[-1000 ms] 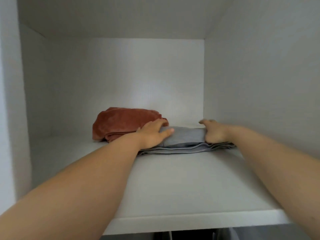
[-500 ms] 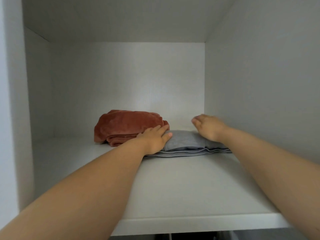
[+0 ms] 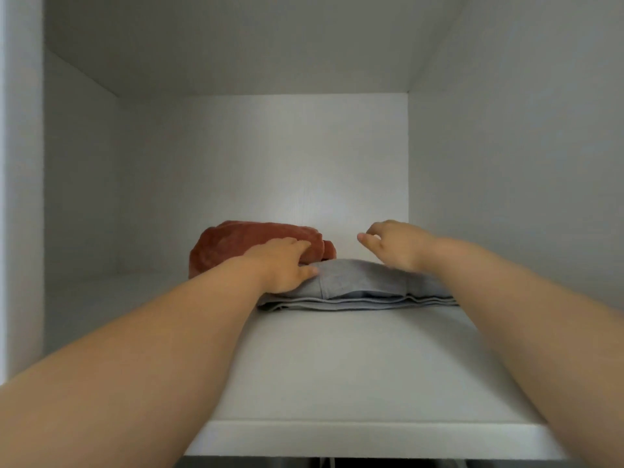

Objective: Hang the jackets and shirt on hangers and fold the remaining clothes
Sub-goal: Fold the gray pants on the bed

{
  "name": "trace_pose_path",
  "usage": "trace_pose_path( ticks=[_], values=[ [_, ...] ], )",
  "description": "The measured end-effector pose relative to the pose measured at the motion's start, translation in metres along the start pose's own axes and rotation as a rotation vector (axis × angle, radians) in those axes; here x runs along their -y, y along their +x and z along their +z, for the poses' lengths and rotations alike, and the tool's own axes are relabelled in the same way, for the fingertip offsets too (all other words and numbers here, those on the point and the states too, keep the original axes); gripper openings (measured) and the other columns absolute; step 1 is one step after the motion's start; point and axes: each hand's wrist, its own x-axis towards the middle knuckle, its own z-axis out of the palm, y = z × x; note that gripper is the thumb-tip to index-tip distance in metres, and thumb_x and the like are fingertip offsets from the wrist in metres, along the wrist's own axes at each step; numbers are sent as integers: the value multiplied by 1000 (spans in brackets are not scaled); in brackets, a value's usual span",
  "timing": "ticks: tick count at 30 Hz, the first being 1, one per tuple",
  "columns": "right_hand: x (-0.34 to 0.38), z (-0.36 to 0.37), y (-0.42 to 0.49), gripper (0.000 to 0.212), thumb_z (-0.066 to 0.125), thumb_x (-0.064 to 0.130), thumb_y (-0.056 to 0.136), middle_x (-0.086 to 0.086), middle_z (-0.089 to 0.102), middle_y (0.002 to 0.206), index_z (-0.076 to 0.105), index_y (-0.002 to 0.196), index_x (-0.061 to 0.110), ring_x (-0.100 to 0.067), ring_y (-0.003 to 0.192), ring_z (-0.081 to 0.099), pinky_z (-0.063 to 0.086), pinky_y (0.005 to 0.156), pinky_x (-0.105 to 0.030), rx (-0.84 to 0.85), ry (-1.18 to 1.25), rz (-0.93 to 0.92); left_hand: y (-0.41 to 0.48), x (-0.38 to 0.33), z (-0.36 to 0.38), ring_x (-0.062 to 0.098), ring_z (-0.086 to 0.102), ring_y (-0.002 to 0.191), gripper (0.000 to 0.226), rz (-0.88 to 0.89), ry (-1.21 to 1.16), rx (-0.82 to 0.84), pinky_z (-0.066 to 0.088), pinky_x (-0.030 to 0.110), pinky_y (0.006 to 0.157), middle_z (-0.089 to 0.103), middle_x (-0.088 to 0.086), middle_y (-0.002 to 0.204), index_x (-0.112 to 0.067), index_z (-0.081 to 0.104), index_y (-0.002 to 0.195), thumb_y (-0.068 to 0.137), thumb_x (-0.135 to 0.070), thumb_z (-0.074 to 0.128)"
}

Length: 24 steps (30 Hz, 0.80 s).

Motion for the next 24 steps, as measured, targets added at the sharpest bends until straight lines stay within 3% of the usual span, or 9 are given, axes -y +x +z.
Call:
trace_pose_path(
  ticks=[2,6,11,17,21,24],
  values=[
    [5,-5,1,55,28,46,101,-11,38,146,41,140,11,-30,130,40,34,103,-38,-130,-75,-61,-9,-8,-11,25,26,141,63,-56,82,-140,24,45,114,29,4,154,-20,25,149,97,-54,34],
    [19,-2,-6,54,35,44,99,-9,40,143,41,140,10,-29,128,39,38,103,-43,-221,-135,-170,-37,-26,-21,27,33,133,52,-151,153,-359,30,43,106,40,8,144,-16,33,142,98,-43,37],
    [43,2,-31,51,40,40,98,-11,41,140,41,138,8,-29,127,39,37,103,-42,-158,-139,-197,-95,-33,-24,29,26,137,53,-221,219,-351,27,47,109,34,9,146,-15,29,142,97,-40,40],
    [85,-11,-94,45,44,30,97,-12,45,138,42,136,7,-30,124,42,39,101,-42,-215,-12,-197,-180,-36,-65,30,17,142,55,-162,465,-358,20,50,114,29,12,149,-12,26,143,96,-37,39],
    [110,-27,-145,36,46,23,94,-13,52,124,50,125,5,-29,112,47,44,89,-39,-301,44,-248,-248,-30,-92,31,7,146,55,-48,654,-398,15,51,114,23,14,153,-10,24,144,97,-36,34],
    [138,-37,-185,32,48,17,89,-12,55,117,54,117,4,-28,107,48,43,88,-39,-425,-17,-415,-305,-17,-106,31,1,147,57,-90,726,-342,11,50,116,12,14,158,-11,16,149,99,-37,27]
  ],
)
